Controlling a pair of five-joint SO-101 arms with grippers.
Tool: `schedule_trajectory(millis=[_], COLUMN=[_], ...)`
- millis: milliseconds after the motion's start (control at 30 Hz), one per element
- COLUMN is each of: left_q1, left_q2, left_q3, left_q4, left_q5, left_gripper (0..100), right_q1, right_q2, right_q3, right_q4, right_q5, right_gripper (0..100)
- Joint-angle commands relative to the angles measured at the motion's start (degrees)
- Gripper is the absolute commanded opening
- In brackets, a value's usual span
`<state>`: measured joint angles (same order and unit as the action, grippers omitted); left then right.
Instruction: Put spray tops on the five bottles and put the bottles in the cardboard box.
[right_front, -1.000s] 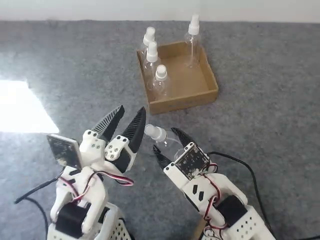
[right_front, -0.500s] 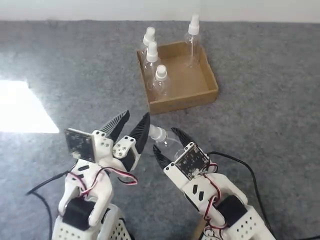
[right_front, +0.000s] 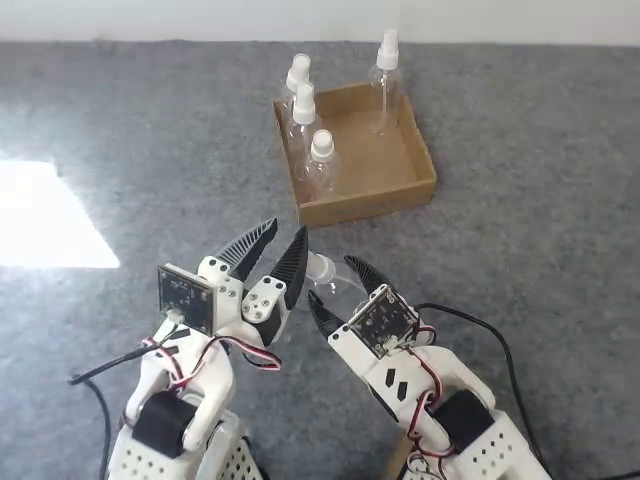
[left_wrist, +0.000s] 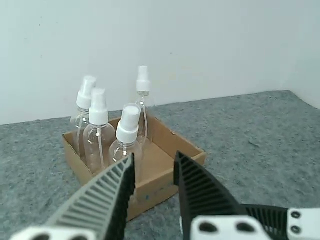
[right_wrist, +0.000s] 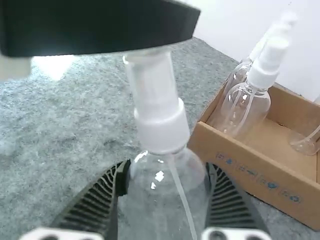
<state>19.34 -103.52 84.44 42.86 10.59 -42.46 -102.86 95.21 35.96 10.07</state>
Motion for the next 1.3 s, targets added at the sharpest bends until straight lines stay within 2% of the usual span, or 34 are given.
schedule_trajectory(millis=[0,100,400,567,667,733,833,1000,1267], left_q1=[-3.3,-6.2,-8.5,-16.4,-18.4,-18.3,-18.2,-17.7,-6.9], left_q2=[-0.9,-0.9,-1.0,-1.0,-1.0,-1.0,-1.0,-0.9,-0.8], left_q3=[-5.3,-8.6,-11.0,-11.2,-11.8,-11.0,-8.3,-4.7,-1.0], left_q4=[-0.1,0.0,5.5,5.1,5.5,6.7,6.9,3.5,1.8], left_q5=[1.8,4.5,4.7,4.7,4.7,5.1,9.4,9.8,3.6], left_gripper=[12,12,12,12,12,11,12,12,11], right_q1=[0.2,0.2,0.5,0.2,0.2,0.2,0.2,0.2,-3.2], right_q2=[-1.2,-1.2,-1.2,-1.2,-1.2,-1.2,-1.1,-1.1,-1.1], right_q3=[1.2,1.2,0.8,-1.2,-0.8,-0.6,-0.8,-0.7,-0.7], right_q4=[-1.6,-1.6,-1.6,-1.6,-3.7,-6.4,-9.2,-11.4,-11.3], right_q5=[-0.7,-0.7,-0.7,-0.8,-0.8,-0.8,-0.8,-0.8,-0.8], right_gripper=[10.0,10.0,10.0,10.0,10.0,10.0,10.0,10.0,10.0])
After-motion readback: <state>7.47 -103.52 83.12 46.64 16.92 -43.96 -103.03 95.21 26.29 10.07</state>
